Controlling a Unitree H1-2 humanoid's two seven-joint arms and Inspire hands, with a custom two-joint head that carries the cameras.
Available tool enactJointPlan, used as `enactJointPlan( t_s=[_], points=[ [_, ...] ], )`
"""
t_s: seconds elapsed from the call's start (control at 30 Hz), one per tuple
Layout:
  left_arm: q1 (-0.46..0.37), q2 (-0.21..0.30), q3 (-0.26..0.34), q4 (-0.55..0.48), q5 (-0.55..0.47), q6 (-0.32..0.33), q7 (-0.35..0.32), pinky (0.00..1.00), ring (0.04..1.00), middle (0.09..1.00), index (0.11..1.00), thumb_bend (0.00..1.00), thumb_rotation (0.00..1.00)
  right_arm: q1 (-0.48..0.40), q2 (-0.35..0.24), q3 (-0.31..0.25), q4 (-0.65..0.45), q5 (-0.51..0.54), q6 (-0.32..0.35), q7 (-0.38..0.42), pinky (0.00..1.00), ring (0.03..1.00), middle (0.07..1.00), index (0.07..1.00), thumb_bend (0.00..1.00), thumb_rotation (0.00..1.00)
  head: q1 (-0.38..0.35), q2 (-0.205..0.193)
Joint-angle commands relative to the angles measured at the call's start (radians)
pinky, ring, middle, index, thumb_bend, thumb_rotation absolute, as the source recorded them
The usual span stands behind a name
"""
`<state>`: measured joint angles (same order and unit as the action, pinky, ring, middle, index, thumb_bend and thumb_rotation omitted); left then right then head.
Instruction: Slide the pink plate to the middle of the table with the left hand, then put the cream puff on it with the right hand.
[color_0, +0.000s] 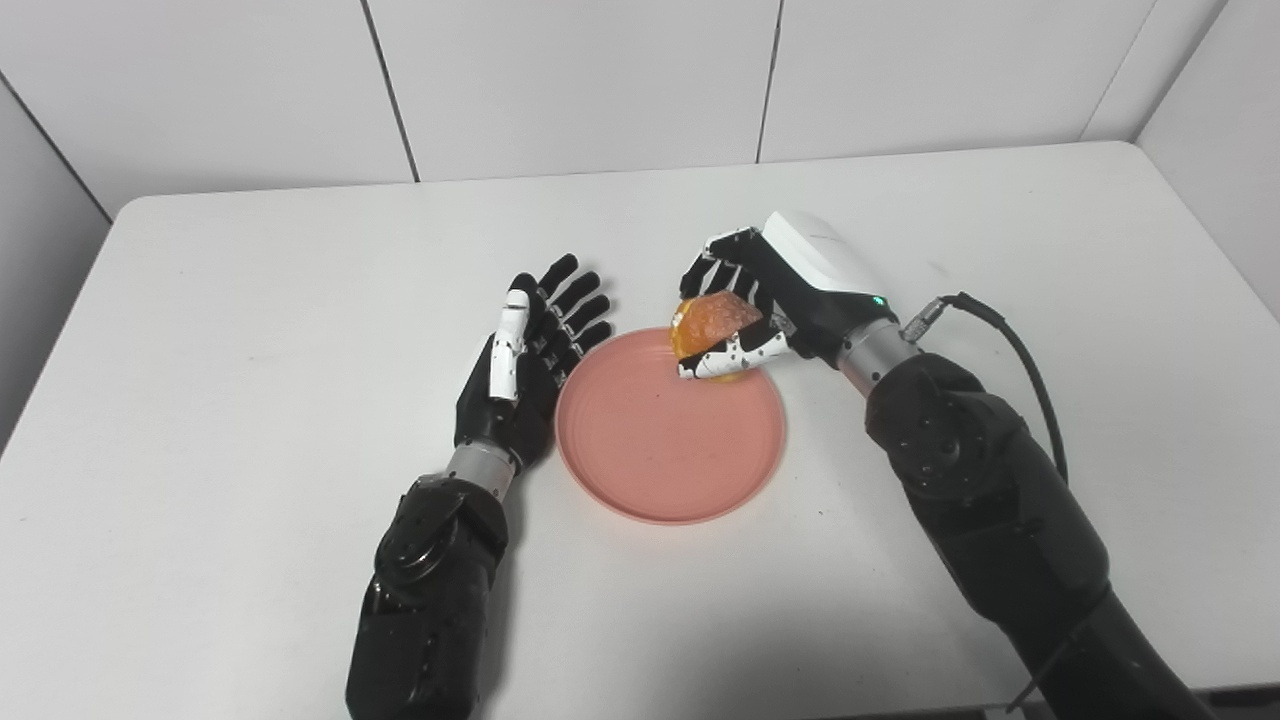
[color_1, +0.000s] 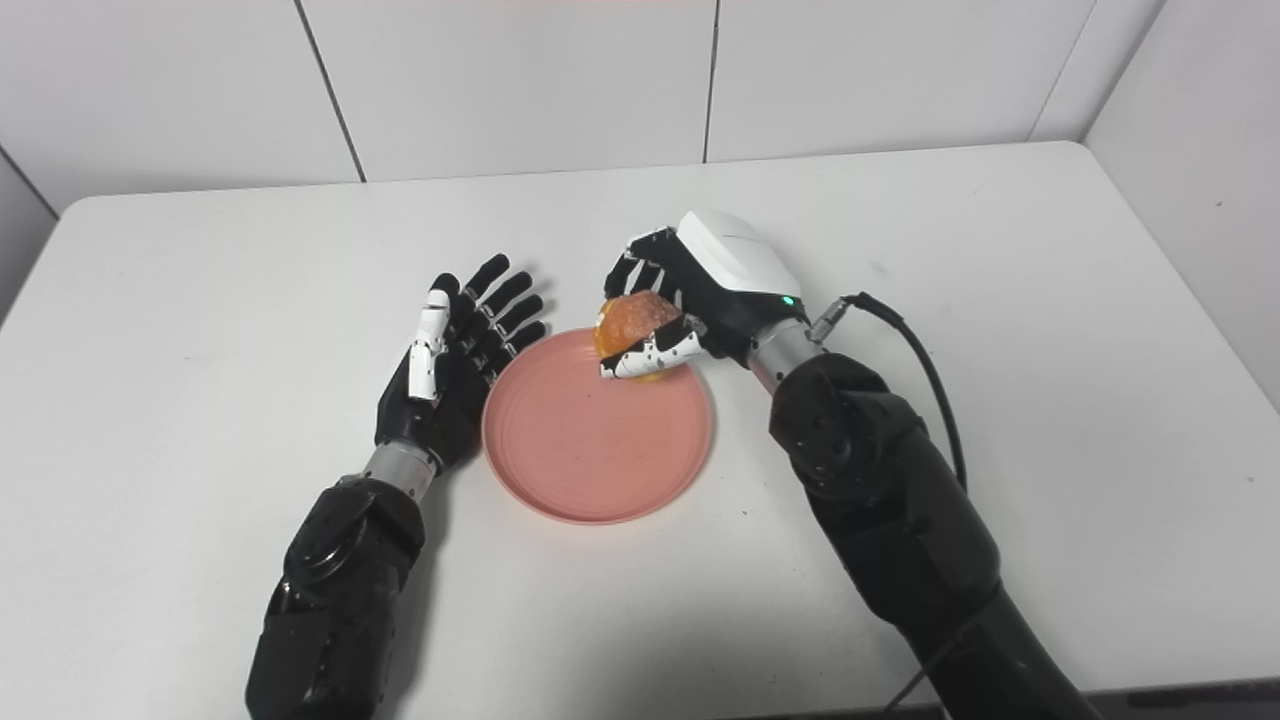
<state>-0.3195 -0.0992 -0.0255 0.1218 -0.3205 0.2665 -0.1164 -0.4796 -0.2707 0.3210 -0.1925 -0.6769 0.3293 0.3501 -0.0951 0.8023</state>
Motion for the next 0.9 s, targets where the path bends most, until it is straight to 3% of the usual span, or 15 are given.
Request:
enactJointPlan(
  t_s=[0.0, 0.27, 0.67, 0.87],
  points=[
    [0.037, -0.006, -0.004, 0.034, 0.027, 0.086, 0.032, 0.86, 0.875, 0.885, 0.881, 0.41, 1.0, -0.045, 0.005, 0.001, -0.018, 0.001, -0.05, -0.02, 0.3, 0.373, 0.444, 0.488, 0.5, 0.14, 0.015, 0.006],
    [0.033, -0.019, -0.002, 0.023, 0.039, 0.098, 0.046, 0.84, 0.863, 0.874, 0.874, 0.42, 1.0, -0.042, 0.025, 0.046, -0.004, -0.045, -0.018, -0.003, 0.3, 0.383, 0.458, 0.489, 0.5, 0.14, 0.045, 0.023],
    [0.026, -0.024, 0.001, 0.017, 0.039, 0.107, 0.049, 0.84, 0.862, 0.873, 0.876, 0.43, 1.0, -0.024, 0.027, 0.097, 0.016, -0.079, -0.03, 0.017, 0.3, 0.384, 0.462, 0.49, 0.5, 0.13, 0.058, 0.043],
    [0.027, -0.023, 0.001, 0.0, 0.04, 0.122, 0.054, 0.84, 0.863, 0.875, 0.877, 0.42, 1.0, -0.015, 0.025, 0.125, 0.006, -0.129, -0.018, 0.028, 0.23, 0.317, 0.406, 0.489, 0.5, 0.14, 0.051, 0.054]
  ],
)
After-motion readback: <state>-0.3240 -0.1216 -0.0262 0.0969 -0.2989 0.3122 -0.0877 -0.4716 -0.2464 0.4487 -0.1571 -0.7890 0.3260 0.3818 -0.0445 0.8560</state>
